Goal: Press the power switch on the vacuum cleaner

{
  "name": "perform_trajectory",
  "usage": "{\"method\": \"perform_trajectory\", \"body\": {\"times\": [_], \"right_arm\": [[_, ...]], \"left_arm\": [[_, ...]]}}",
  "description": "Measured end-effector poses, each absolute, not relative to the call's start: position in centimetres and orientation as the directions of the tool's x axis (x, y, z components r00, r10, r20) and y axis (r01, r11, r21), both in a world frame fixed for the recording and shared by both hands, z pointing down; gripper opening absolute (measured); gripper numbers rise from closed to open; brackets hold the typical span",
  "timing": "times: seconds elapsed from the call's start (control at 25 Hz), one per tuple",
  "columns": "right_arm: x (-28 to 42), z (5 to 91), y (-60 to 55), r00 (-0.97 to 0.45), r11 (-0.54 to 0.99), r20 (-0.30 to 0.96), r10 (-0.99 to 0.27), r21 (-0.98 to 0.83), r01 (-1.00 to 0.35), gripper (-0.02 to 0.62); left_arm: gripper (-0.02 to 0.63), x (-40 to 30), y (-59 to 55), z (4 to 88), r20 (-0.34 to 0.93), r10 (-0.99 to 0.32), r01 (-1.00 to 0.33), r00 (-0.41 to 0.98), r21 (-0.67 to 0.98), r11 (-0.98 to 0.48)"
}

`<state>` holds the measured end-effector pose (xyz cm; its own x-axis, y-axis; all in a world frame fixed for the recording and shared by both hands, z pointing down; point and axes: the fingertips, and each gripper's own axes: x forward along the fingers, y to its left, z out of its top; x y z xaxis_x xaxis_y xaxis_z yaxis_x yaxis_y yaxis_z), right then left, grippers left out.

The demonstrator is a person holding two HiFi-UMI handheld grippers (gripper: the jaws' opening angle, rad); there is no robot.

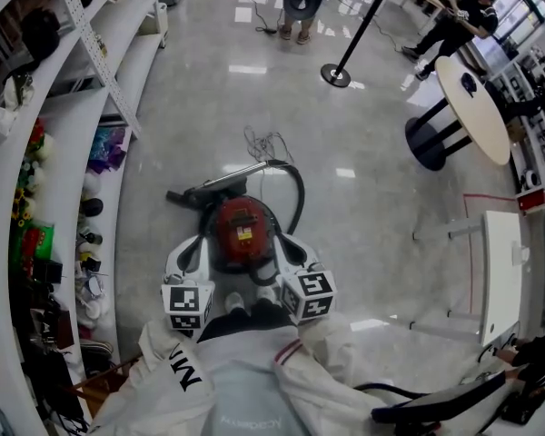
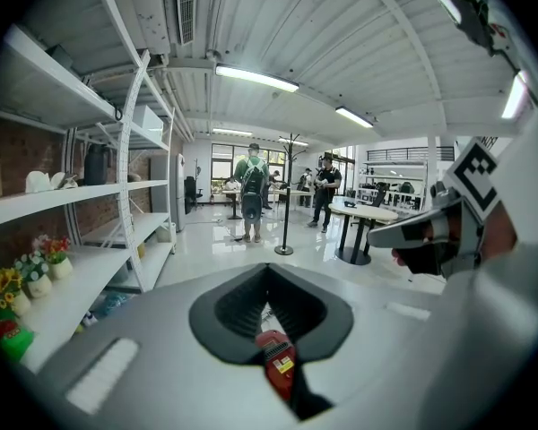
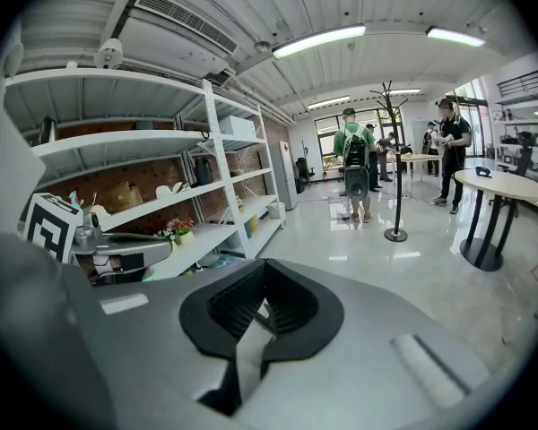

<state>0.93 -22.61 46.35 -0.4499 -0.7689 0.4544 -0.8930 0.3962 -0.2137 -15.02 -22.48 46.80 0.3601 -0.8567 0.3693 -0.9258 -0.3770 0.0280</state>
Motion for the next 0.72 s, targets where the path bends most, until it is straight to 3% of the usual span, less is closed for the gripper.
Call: {"method": "perform_trajectory", "body": {"times": [0.72], "right_arm": [[1.7,52.0,-22.2,-0.469,0.377,0.534,-0.703,-0.279,-0.883,0.000]], "left_arm": [[0.000,-13.7,-21.4,51.6,0.477,-0.808,-0.925,0.347,0.033,-0.378]]}}
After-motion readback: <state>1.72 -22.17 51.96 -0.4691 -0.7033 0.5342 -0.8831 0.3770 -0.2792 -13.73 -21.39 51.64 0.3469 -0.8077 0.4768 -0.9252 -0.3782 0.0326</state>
